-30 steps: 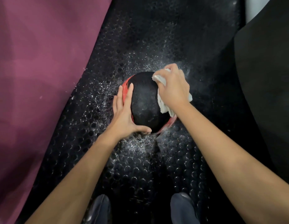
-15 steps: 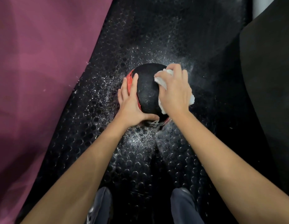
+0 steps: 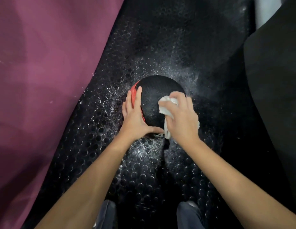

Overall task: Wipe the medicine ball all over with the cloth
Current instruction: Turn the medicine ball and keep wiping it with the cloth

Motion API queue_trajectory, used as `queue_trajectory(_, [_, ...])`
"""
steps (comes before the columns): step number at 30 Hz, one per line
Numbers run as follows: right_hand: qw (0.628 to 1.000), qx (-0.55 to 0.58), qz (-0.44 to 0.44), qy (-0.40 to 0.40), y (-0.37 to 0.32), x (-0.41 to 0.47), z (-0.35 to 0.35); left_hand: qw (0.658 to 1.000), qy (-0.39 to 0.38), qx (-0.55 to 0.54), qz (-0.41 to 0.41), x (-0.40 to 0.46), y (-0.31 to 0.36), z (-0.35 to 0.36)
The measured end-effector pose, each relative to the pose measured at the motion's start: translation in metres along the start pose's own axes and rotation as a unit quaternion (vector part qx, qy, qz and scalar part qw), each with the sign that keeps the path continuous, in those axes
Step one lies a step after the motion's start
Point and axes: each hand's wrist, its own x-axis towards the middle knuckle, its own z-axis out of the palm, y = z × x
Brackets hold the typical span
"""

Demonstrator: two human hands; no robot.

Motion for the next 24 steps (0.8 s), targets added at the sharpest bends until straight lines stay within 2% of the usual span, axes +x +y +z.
queue_trajectory(1, [1.000, 0.005, 0.009, -0.004, 0.002, 0.003, -0.002, 1.000, -0.001, -0.002, -0.001, -0.001, 0.000, 0.001])
queue_trajectory(4, [0.990, 0.033, 0.135, -0.011, 0.009, 0.038, -0.006, 1.000, -0.013, 0.004, 0.000, -0.002, 0.004, 0.002])
queue_trajectory(6, [0.989, 0.028, 0.147, -0.023, 0.017, 0.054, -0.003, 1.000, -0.022, 0.012, 0.000, 0.000, 0.008, -0.002])
queue_trajectory(10, [0.990, 0.054, 0.106, -0.074, 0.039, 0.070, -0.007, 0.994, -0.018, 0.089, 0.054, 0.008, 0.016, -0.020])
queue_trajectory(14, [0.988, 0.072, 0.091, -0.098, 0.048, 0.087, -0.010, 0.966, -0.096, 0.196, 0.140, 0.026, 0.025, -0.033])
queue_trajectory(19, [0.996, 0.003, 0.076, -0.046, 0.037, 0.072, -0.010, 0.966, -0.110, 0.175, 0.156, 0.029, 0.025, -0.026])
queue_trajectory(24, [0.996, -0.041, -0.082, -0.008, 0.021, 0.008, -0.005, 0.971, -0.091, 0.159, 0.154, 0.031, 0.026, -0.021])
